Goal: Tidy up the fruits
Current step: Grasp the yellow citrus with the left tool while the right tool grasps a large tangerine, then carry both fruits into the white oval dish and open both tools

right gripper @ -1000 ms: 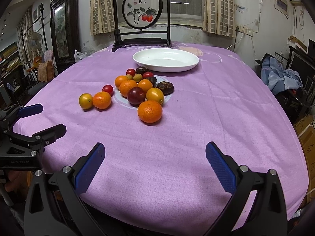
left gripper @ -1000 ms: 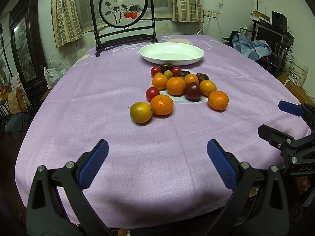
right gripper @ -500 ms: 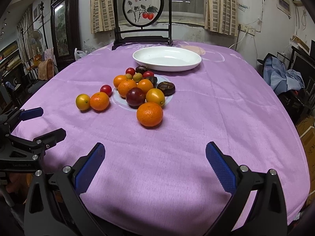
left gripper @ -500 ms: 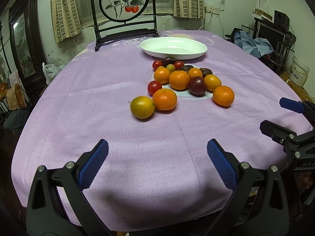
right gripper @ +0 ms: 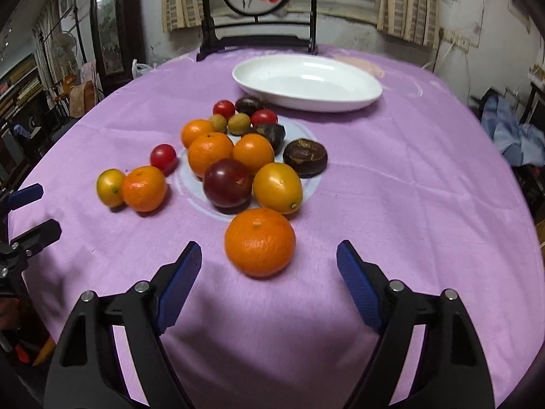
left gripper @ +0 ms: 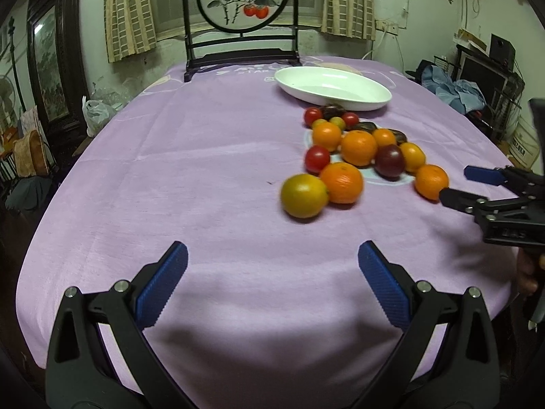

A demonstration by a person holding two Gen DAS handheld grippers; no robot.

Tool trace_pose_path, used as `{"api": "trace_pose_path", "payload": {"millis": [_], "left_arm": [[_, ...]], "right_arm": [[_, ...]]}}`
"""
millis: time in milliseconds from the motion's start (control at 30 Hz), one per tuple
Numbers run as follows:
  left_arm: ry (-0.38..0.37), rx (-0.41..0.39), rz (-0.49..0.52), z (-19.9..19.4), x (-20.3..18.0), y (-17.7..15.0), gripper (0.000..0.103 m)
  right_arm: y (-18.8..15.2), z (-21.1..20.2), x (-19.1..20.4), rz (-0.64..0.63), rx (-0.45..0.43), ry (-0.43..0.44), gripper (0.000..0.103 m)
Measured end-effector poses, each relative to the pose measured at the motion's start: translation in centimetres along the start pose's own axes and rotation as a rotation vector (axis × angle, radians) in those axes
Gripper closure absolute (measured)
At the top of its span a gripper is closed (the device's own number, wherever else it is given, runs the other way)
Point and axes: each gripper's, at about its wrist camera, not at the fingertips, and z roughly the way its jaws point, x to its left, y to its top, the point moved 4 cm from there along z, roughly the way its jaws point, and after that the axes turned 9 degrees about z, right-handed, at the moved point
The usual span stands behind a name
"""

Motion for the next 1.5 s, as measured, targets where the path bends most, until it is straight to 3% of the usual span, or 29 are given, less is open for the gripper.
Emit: {"api": "trace_pose_path", "payload": {"millis": [67,133,200,233,367,633,800,967,1033,1167,1333,1433,1500], "left_arm": [[-0.010,-0.005,-0.005,0.3,0.6,0.2,0.002],[-0.030,-0.005,-0.004,0.7,0.9,0.5,0.002],[-0.057,-0.007,0.002,1.1,1.0,0.9,0.002],[-0.069,-0.008,0.013,1.4,1.0,1.2,0.002],[-0.111,-0.005,0.077,2.6,0.3,2.1,0.002],[-0.211,0.025,0.213,5.9,-0.8,3.9,0.033],[-0.242,0.044,0.273,7.0,-0.8,4.1,0.039],[-0.307,0.072,0.287,7.7,-1.1,4.1,0.047],[-0.324,0.077,0.285,7.8,-1.1,4.0,0.060],[-0.339,0.081,0.272,7.7,-1.1,3.8,0.060],[-0.384,0.050,0.208,6.4,-0.1,5.0,0.060],[-0.362,-0.022,0.177,5.8,0.2,8.8,0.060],[-0.358,-0.071,0.142,6.5,-0.2,12.5,0.060]], "right_arm": [[0.4,0.5,-0.1,0.010,0.017,0.019,0.025],[0.5,0.9,0.1,-0.001,0.032,0.013,0.034],[0.2,1.3,0.2,-0.006,0.059,0.029,0.057],[0.1,1.5,0.2,0.000,0.067,0.042,0.058],[0.1,1.2,-0.3,0.050,0.056,0.085,0.059],[0.1,1.0,-1.1,0.110,0.058,0.139,0.059],[0.1,1.0,-1.2,0.120,0.057,0.149,0.059],[0.1,1.0,-1.2,0.120,0.060,0.154,0.059],[0.1,1.0,-1.2,0.118,0.062,0.160,0.059],[0.4,0.5,-1.6,0.121,0.059,0.181,0.059],[4.8,-0.9,-2.7,0.153,-0.047,0.229,0.059],[9.7,0.7,-3.7,0.171,-0.150,0.192,0.059],[13.2,3.4,-4.7,0.193,-0.174,0.149,0.059]]}}
